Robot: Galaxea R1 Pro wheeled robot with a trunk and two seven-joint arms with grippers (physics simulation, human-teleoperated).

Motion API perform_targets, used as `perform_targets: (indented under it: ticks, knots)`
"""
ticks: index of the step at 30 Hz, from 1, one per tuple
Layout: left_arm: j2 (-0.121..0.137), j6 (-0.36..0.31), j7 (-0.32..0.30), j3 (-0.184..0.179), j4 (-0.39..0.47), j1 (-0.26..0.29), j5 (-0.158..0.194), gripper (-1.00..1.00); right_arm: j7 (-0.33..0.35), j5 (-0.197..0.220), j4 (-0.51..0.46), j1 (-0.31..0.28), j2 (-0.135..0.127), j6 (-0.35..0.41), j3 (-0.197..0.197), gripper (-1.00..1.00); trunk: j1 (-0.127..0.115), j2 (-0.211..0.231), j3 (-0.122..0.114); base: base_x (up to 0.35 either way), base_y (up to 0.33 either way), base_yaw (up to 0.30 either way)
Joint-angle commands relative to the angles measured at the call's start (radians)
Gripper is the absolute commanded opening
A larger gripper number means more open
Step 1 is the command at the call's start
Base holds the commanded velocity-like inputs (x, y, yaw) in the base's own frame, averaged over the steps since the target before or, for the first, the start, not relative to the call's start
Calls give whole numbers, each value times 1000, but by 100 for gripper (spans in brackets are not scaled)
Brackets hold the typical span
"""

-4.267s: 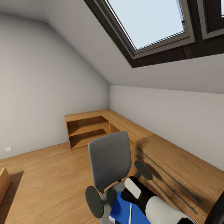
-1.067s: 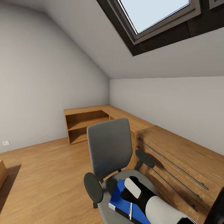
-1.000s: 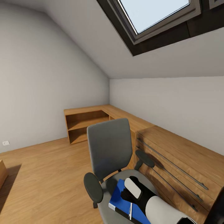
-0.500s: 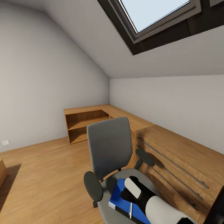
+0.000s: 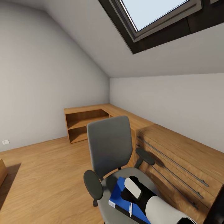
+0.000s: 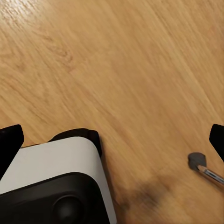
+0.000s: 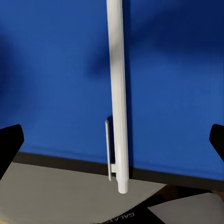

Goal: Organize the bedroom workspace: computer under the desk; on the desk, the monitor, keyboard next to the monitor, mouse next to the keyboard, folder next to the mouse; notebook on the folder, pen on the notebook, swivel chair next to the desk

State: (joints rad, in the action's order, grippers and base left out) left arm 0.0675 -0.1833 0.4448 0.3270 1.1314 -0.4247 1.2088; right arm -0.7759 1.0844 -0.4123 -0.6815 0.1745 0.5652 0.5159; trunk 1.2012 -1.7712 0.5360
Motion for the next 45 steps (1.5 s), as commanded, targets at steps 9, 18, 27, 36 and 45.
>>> perform_targets:
  ticks: [9, 18, 27, 36, 45]
  knots:
    - [1, -4, 4, 1, 2, 0, 7, 100, -5, 2, 0, -1, 0, 5, 4, 100, 4, -8, 4, 0, 0, 0]
    - [1, -4, 3, 1, 2, 0, 9, 100, -6, 2, 0, -1, 0, 5, 4, 100, 19, -36, 17, 0, 0, 0]
    - [2, -4, 2, 1, 2, 0, 10, 100, -6, 2, 0, -1, 0, 5, 4, 100, 19, -36, 17, 0, 0, 0]
    - [2, -4, 2, 1, 2, 0, 11, 100, -6, 2, 0, -1, 0, 5, 4, 100, 35, -64, 29, 0, 0, 0]
    - [2, -4, 2, 1, 2, 0, 11, 100, -6, 2, 0, -1, 0, 5, 4, 100, 35, -64, 29, 0, 0, 0]
